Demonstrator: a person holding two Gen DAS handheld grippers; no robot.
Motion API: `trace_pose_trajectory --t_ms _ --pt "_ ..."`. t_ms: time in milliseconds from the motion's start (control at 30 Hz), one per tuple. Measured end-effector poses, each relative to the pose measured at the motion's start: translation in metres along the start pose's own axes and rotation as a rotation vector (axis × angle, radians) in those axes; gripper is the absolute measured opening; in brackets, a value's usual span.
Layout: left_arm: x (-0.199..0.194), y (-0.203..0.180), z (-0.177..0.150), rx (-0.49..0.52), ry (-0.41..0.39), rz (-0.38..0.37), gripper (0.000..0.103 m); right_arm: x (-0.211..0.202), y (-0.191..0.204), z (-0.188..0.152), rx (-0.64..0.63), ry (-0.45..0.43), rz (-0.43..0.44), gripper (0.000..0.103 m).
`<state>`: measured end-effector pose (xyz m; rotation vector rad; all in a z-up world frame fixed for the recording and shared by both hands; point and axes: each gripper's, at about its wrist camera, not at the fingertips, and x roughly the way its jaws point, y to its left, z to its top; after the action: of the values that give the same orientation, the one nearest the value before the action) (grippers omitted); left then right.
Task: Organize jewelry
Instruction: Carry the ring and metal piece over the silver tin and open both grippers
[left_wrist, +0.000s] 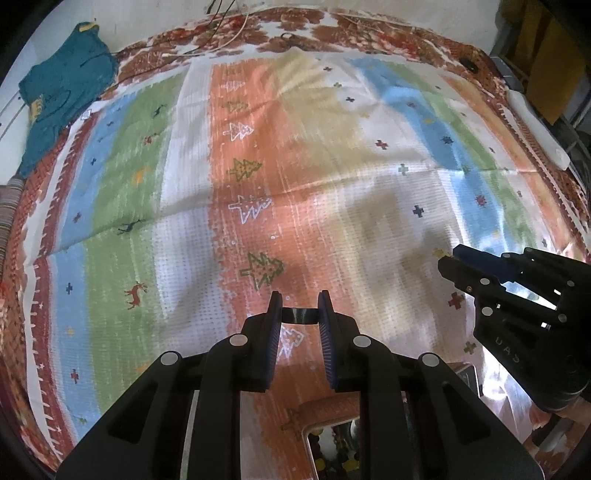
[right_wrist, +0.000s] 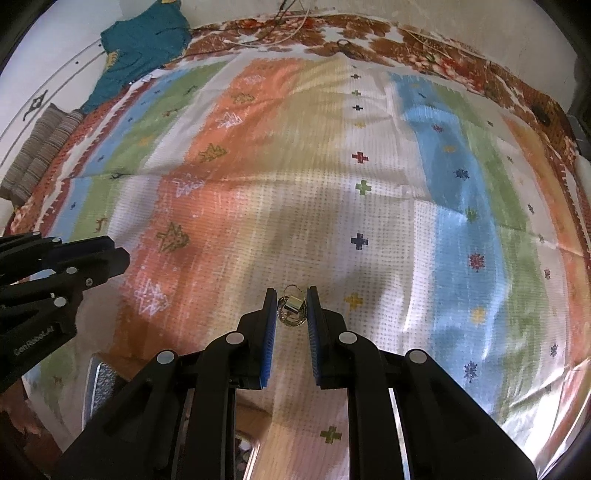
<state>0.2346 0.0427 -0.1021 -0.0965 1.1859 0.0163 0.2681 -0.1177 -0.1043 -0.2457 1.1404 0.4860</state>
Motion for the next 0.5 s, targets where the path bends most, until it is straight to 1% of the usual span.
trace_pose_trajectory --t_ms 233,500 --pt "-0.015 -0.003 -0.003 0.009 -0.036 -0.009 0.019 -0.019 0.008 -0.006 -0.023 -0.036 0.023 0.017" --pt "-0.03 -0.006 -0.012 0.02 -0.059 -0.024 0.019 -0.027 0.01 -0.013 -0.027 -0.045 0.028 0.017"
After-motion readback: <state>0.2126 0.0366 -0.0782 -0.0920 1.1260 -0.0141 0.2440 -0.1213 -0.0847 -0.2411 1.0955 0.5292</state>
